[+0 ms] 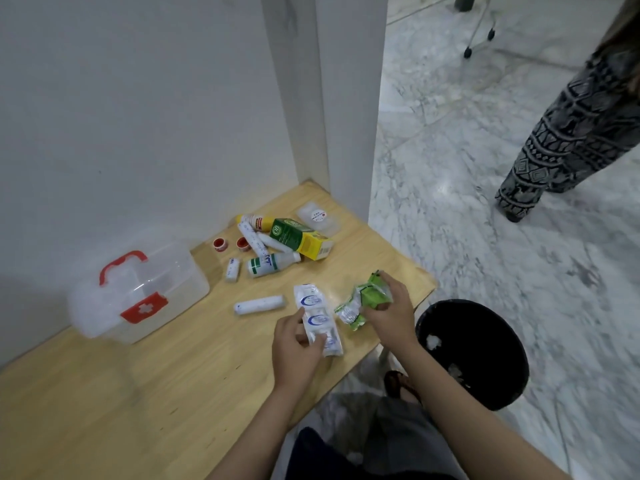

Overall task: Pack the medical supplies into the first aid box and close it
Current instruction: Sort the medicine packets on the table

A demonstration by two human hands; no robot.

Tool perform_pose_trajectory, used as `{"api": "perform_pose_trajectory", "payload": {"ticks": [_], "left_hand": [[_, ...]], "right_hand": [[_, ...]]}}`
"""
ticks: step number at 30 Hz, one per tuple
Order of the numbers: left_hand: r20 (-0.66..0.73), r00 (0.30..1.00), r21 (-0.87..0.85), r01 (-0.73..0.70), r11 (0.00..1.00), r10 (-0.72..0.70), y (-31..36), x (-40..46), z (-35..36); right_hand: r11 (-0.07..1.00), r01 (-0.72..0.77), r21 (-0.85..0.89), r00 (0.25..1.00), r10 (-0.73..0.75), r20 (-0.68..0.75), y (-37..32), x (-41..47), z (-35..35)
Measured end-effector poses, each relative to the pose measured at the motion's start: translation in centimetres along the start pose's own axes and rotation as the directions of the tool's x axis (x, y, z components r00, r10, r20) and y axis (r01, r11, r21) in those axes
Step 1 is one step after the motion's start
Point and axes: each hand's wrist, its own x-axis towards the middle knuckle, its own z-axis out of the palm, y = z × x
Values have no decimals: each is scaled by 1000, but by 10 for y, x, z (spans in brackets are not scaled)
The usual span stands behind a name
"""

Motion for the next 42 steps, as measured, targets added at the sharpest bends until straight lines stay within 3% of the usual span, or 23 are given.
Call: {"api": "perform_pose_trajectory", "payload": {"ticks": [9,14,19,26,29,31,33,37,42], "left_hand": [[160,977,-62,-134,989,142,46,27,39],[306,937,-97,-146,984,169,76,30,100],[482,844,-94,-216,972,235,96,18,179],[712,686,66,-277,959,150,82,9,278],[771,636,151,-241,959,39,69,15,310],[825,562,217,-218,952,-59,60,19,330],[843,518,329,-279,902,-147,48,23,344],[810,496,501,-305,810,-313,34,25,353],[809,529,447,-274,852,-255,47,18,347]], "right_hand": [[980,-131,152,974,156,-164,20,15,-58],[953,-195,230,878,274,-392,37,18,-106],[923,-306,233,775,384,-502,74,28,-153],[844,-517,143,697,512,-502,151,50,-199],[797,-584,150,670,579,-465,176,57,-215],[772,-619,142,658,609,-443,196,60,-226],[741,-656,140,640,646,-416,214,60,-235],[688,-705,170,596,705,-385,228,57,-243],[721,-669,183,633,681,-369,215,61,-235]]}}
